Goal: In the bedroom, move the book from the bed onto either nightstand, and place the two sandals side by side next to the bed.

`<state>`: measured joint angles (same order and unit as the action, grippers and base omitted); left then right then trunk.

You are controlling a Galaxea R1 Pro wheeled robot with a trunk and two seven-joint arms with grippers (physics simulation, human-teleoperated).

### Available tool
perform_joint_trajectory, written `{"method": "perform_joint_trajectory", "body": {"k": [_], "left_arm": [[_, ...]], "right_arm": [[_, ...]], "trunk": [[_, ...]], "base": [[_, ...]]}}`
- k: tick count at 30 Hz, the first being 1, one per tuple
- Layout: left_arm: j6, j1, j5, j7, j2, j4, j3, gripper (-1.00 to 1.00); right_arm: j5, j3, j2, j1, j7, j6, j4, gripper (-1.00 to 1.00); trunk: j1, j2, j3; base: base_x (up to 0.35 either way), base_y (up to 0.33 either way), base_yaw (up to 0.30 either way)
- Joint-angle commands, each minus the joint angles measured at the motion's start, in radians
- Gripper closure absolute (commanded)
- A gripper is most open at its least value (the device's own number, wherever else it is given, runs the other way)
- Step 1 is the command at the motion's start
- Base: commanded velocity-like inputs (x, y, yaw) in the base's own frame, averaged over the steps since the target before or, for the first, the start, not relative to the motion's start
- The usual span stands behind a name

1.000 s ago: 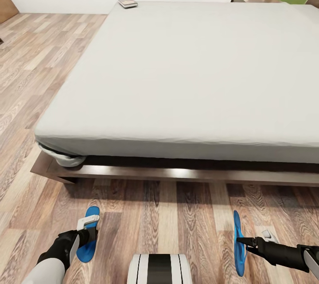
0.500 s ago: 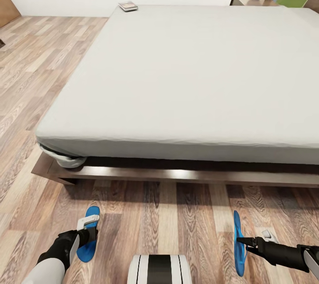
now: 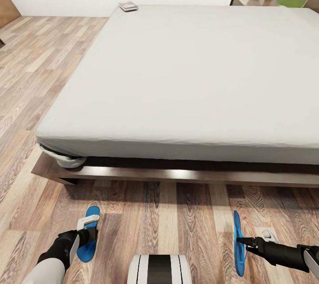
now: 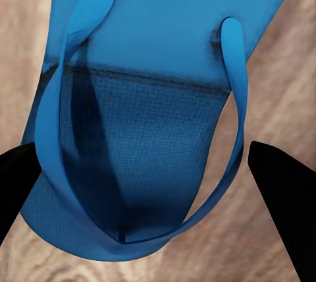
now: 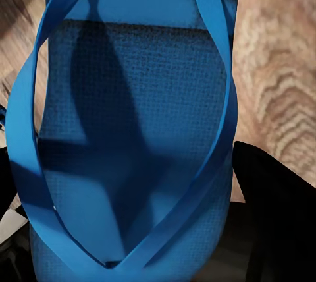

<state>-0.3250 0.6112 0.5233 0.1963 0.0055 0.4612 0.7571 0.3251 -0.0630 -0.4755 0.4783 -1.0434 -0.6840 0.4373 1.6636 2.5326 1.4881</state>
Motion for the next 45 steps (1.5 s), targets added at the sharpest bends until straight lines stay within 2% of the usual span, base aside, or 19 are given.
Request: {"method": "perform_joint_trajectory", "body": {"k": [1, 6, 7, 29, 42, 45], "left_arm": [[-0.003, 0.001, 0.011, 0.009, -0.001, 0.002, 0.008, 1.0], [-0.003, 0.001, 0.011, 0.009, -0.001, 0.002, 0.008, 1.0], [-0.003, 0.001, 0.011, 0.009, -0.001, 0.002, 0.008, -1.0], [-0.005, 0.001, 0.011, 0.009, -0.001, 0.002, 0.008, -1.0], [-0.005, 0.001, 0.011, 0.01, 0.0, 0.002, 0.008, -1.0], [-0.008, 0.001, 0.009, 0.02, 0.014, 0.002, 0.008, -1.0]], "right_arm": [[0.003, -0.001, 0.0, 0.0, -0.001, -0.006, 0.0, 1.0], [0.003, -0.001, 0.0, 0.0, -0.001, -0.006, 0.0, 1.0], [0.003, -0.001, 0.0, 0.0, -0.001, -0.006, 0.0, 1.0], [0.003, -0.001, 0.0, 0.0, -0.001, -0.006, 0.0, 1.0], [0.003, -0.001, 0.0, 0.0, -0.001, -0.006, 0.0, 1.0], [0.003, -0.001, 0.0, 0.0, -0.001, -0.006, 0.0, 1.0]], "trunk": [[0.0, 0.0, 0.001], [0.0, 0.0, 0.001], [0.0, 0.0, 0.001], [0.0, 0.0, 0.001], [-0.006, -0.003, -0.05], [-0.007, -0.003, -0.061]], "base": [[0.0, 0.0, 0.0], [0.0, 0.0, 0.0], [0.0, 0.0, 0.0], [0.0, 0.0, 0.0], [0.0, 0.0, 0.0], [0.0, 0.0, 0.0]]}}
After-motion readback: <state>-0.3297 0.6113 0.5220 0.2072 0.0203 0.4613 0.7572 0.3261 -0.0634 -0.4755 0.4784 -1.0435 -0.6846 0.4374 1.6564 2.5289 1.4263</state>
